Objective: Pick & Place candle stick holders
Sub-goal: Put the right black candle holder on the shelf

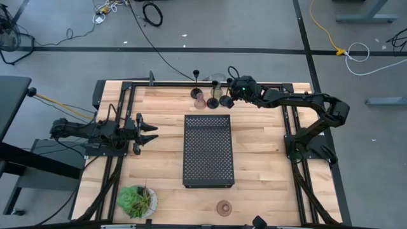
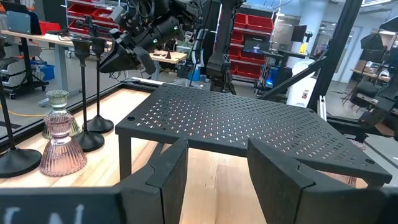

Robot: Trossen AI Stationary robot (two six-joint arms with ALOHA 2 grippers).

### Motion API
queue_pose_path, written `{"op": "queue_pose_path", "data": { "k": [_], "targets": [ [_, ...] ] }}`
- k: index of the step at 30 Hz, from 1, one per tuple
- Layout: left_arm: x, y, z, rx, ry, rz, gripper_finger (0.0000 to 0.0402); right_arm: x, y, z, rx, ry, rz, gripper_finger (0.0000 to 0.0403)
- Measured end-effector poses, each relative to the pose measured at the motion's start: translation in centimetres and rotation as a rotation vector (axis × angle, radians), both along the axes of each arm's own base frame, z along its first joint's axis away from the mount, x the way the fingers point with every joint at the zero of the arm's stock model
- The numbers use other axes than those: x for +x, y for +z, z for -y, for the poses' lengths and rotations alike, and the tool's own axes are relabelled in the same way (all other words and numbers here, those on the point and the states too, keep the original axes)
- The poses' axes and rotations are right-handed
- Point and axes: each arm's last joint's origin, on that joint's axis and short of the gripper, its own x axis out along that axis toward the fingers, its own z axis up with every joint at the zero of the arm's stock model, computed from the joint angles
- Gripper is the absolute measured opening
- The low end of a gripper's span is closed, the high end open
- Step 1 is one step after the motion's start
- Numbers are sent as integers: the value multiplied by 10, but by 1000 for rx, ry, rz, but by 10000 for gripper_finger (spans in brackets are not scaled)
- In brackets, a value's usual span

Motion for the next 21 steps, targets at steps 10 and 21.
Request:
{"op": "queue_pose_path", "data": {
  "k": [10, 21],
  "targets": [
    [0, 0, 0, 0, 0, 0, 170, 0, 0, -1, 13, 16, 2, 186],
    [0, 0, 0, 17, 1, -2, 170, 6, 9, 2, -41, 6, 114, 246]
  ]
}}
